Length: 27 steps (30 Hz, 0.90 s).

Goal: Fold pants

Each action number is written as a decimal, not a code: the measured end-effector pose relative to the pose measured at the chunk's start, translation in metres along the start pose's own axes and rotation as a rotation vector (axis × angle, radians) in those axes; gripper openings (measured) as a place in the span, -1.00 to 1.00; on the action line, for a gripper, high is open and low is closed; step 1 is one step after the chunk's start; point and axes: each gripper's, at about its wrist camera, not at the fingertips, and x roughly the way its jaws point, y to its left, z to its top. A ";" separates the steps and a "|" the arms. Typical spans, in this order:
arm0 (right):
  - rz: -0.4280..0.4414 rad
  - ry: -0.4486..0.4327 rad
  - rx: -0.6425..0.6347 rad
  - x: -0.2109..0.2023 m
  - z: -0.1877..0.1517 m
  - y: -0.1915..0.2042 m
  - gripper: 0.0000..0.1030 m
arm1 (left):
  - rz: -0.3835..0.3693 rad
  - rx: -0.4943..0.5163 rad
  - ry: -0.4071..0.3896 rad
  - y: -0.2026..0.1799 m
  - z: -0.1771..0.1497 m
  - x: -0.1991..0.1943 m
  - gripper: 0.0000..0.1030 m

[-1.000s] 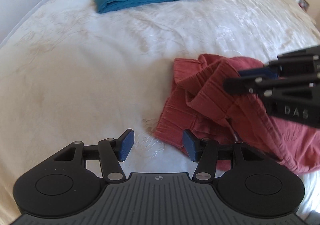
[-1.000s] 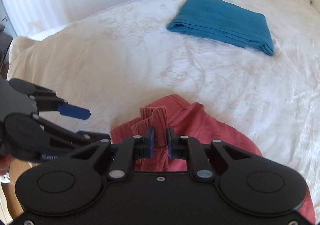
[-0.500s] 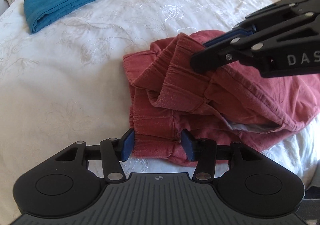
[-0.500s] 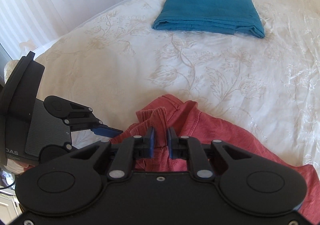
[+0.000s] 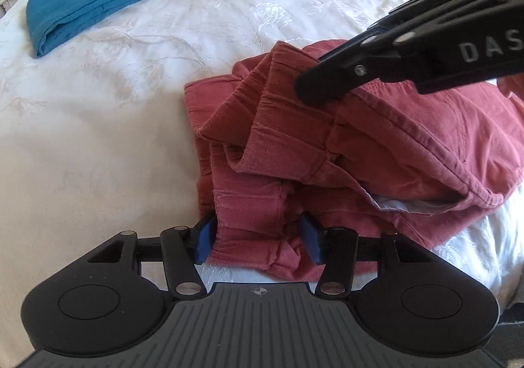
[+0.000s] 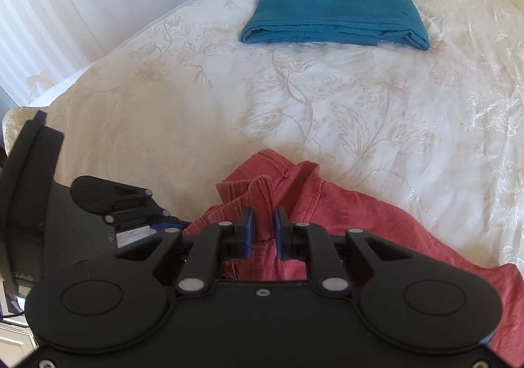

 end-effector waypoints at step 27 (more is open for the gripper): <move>0.096 0.032 -0.098 0.010 0.015 0.020 0.08 | -0.274 -0.398 0.113 0.031 -0.032 0.004 -0.84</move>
